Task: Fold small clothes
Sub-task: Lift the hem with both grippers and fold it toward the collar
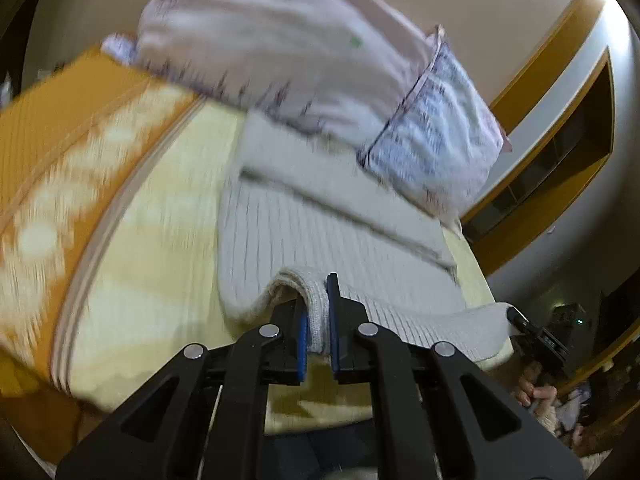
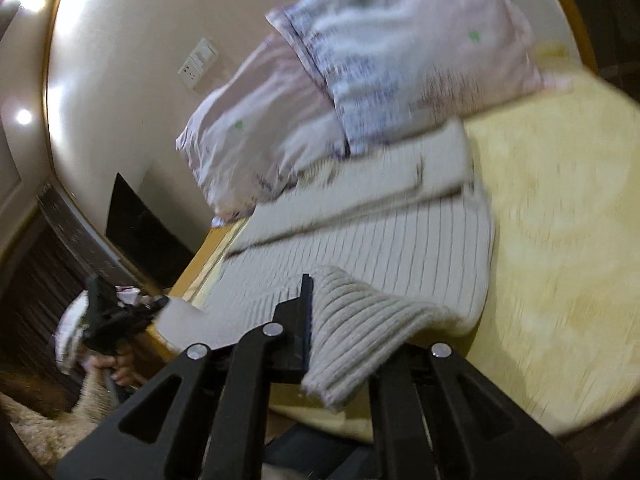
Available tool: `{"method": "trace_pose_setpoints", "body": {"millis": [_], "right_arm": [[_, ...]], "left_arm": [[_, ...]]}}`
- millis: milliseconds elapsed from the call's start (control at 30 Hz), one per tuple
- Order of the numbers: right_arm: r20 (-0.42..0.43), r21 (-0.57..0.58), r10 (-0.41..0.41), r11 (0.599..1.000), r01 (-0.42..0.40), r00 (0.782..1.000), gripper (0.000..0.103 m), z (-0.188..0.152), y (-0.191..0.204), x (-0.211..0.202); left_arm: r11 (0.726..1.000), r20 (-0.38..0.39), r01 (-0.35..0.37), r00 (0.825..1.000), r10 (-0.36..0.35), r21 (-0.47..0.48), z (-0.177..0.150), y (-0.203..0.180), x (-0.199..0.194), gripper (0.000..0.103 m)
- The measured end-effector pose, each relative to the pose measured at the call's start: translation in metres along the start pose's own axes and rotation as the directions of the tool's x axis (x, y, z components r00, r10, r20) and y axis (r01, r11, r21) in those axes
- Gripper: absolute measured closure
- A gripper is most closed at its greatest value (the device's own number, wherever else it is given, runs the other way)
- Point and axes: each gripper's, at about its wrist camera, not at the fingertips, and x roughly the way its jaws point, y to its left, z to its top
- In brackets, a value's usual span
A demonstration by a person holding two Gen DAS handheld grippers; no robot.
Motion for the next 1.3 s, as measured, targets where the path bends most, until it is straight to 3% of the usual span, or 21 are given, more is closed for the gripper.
{"method": "trace_pose_setpoints", "body": {"millis": [267,500,667,867,1233,1300], "right_arm": [[0.154,-0.176,-0.122,0.973,0.149,0.981,0.098,0.045,0.023,0.02],[0.179,-0.186,-0.207,0.953,0.24,0.962,0.098,0.084,0.026,0.063],[0.131,-0.125,-0.273,0.949,0.289,0.953,0.098,0.107,0.002,0.112],[0.01,-0.004,-0.337,0.941,0.337,0.941,0.098,0.12,-0.047,0.174],[-0.138,0.207,-0.319,0.916,0.343,0.938,0.097,0.124,-0.106,0.235],[-0.15,0.248,-0.295,0.913,0.324,0.944,0.09,0.125,-0.112,0.24]], "left_arm": [[0.996,0.114,-0.059,0.992,0.051,0.063,0.07,-0.014,0.031,0.096],[0.992,0.125,-0.114,0.986,0.107,0.051,0.117,-0.01,0.08,0.096],[0.988,0.093,-0.152,0.985,0.149,0.032,0.142,0.002,0.127,0.096],[0.98,0.025,-0.198,0.98,0.198,-0.009,0.156,0.019,0.184,0.096],[0.975,-0.067,-0.215,0.975,0.211,-0.06,0.166,0.036,0.239,0.096],[0.974,-0.078,-0.217,0.974,0.212,-0.062,0.167,0.037,0.246,0.096]]}}
